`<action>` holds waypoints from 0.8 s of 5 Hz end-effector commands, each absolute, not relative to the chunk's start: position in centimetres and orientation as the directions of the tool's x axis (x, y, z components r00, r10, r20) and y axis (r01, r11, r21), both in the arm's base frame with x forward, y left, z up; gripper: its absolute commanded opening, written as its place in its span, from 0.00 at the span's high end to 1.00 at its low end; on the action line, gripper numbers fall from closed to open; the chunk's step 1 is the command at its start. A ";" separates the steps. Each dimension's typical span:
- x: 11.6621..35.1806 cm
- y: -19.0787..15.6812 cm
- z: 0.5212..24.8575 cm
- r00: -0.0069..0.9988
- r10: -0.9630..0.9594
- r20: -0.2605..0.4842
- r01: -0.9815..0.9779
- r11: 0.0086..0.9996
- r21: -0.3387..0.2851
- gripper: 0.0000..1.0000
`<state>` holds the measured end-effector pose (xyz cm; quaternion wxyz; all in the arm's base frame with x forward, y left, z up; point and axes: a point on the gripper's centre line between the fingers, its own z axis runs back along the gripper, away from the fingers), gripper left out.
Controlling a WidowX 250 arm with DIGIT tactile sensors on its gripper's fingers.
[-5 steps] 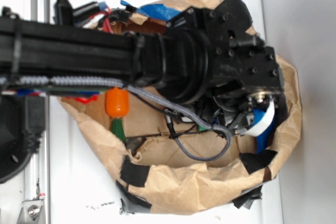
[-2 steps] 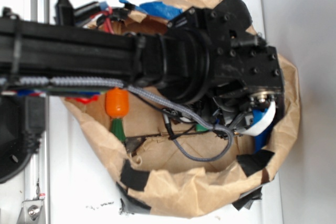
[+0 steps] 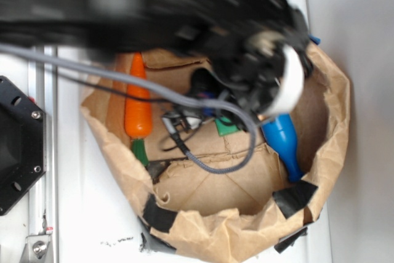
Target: Grab the green block.
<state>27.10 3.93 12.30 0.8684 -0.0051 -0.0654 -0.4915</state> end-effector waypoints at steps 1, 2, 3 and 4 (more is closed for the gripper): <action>25.4 3.7 19.7 0.821 -0.570 0.037 0.563 0.818 0.120 1.00; 24.8 3.3 20.6 0.938 -0.344 0.040 0.343 0.939 0.031 1.00; 24.5 2.2 20.4 0.965 -0.259 0.037 0.259 0.966 0.003 1.00; 24.6 1.6 20.0 0.968 -0.246 0.043 0.246 0.969 -0.003 1.00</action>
